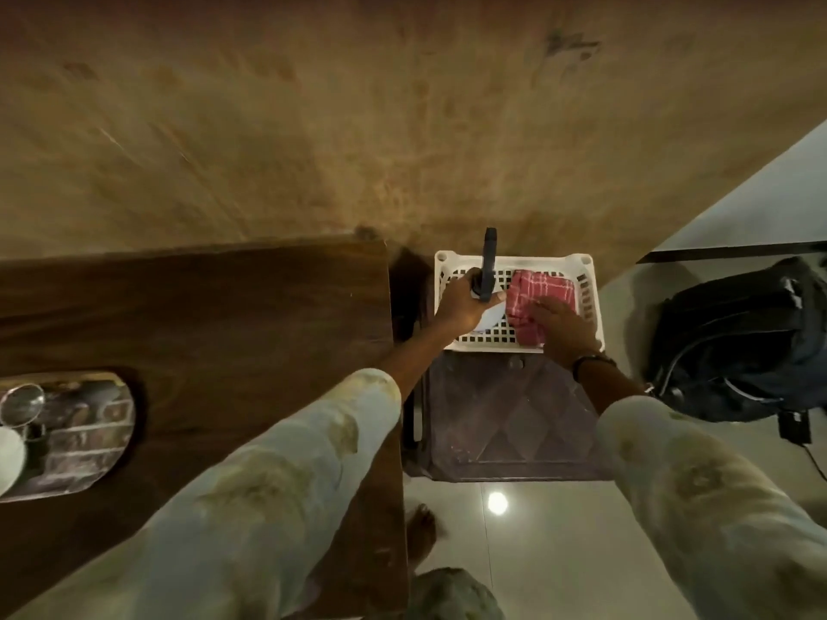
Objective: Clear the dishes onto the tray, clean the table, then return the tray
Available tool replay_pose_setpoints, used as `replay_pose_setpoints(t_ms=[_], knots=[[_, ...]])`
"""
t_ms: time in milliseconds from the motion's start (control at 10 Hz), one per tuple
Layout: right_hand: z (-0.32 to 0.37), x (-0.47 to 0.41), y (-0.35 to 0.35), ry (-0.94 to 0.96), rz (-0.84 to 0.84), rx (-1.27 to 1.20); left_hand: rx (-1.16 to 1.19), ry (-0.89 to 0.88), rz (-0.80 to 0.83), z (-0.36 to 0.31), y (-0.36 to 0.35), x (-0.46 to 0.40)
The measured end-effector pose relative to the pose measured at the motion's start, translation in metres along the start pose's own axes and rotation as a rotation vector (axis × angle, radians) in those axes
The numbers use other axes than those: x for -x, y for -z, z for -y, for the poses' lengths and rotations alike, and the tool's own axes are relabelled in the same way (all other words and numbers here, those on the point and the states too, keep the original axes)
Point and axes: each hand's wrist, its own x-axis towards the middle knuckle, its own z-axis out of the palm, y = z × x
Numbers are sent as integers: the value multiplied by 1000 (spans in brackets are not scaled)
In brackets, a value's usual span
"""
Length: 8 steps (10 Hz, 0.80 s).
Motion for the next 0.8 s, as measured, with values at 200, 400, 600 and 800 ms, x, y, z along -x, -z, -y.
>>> replay_pose_setpoints(t_ms=[200, 400, 600, 800], knots=[[-5, -2, -15, -46, 98, -105, -45, 12, 21, 3, -5, -10], [3, 1, -2, -74, 6, -209, -128, 17, 55, -1, 6, -2], [22, 32, 35, -98, -40, -217, -116, -7, 4, 6, 43, 42], [86, 84, 74, -278, -185, -205, -54, 5, 4, 46, 113, 111]])
